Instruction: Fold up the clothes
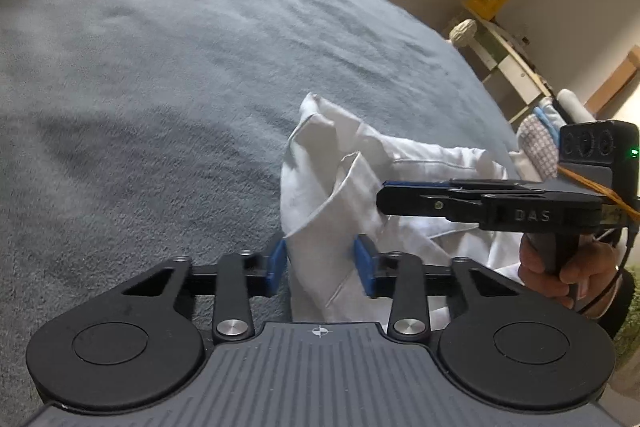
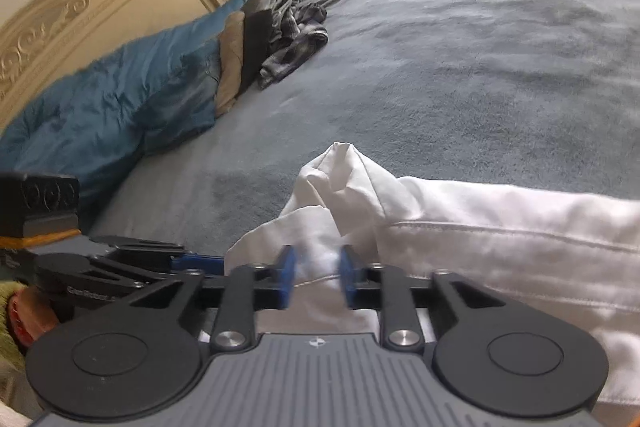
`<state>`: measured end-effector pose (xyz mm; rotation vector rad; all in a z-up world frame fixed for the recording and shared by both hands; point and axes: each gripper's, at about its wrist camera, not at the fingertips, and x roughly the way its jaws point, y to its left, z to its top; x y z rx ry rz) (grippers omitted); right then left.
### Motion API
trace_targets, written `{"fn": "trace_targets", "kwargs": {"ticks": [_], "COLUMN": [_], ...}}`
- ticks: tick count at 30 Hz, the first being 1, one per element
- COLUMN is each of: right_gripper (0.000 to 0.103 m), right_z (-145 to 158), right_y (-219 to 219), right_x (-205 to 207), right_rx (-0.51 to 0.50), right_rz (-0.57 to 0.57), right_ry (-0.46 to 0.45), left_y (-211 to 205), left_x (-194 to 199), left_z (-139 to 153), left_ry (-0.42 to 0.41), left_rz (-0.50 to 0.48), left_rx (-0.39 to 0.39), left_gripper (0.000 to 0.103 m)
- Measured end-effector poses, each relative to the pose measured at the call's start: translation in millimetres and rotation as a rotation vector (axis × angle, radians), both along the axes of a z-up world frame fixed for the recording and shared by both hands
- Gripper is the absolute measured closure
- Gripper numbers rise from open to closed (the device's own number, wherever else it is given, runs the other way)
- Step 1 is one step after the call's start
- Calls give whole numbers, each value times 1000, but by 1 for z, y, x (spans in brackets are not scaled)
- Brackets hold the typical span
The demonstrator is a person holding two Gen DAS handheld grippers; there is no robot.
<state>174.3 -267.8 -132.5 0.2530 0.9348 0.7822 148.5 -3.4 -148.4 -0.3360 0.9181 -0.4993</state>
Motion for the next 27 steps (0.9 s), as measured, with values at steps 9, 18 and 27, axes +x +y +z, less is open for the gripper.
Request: {"fn": "trace_targets", "kwargs": {"ticks": [9,18,27], "right_gripper": [100,100,100], "right_z": [8,19,-6], "right_y": [-12,-24,-5], "right_x": [-11,-19,8], "right_rx": [82,58,30], "right_rz": [-32,-123,-148], "right_ry": [-31,-80,-30], "left_y": [-5,-12,-2], "left_x": [-7,14,24], "left_z": [17,14,2], "left_ry": [-90,-122,-89], "left_rz": [-35,-31,44], "left_rx": [-12,-13,12], "left_gripper": [90,93,95]}}
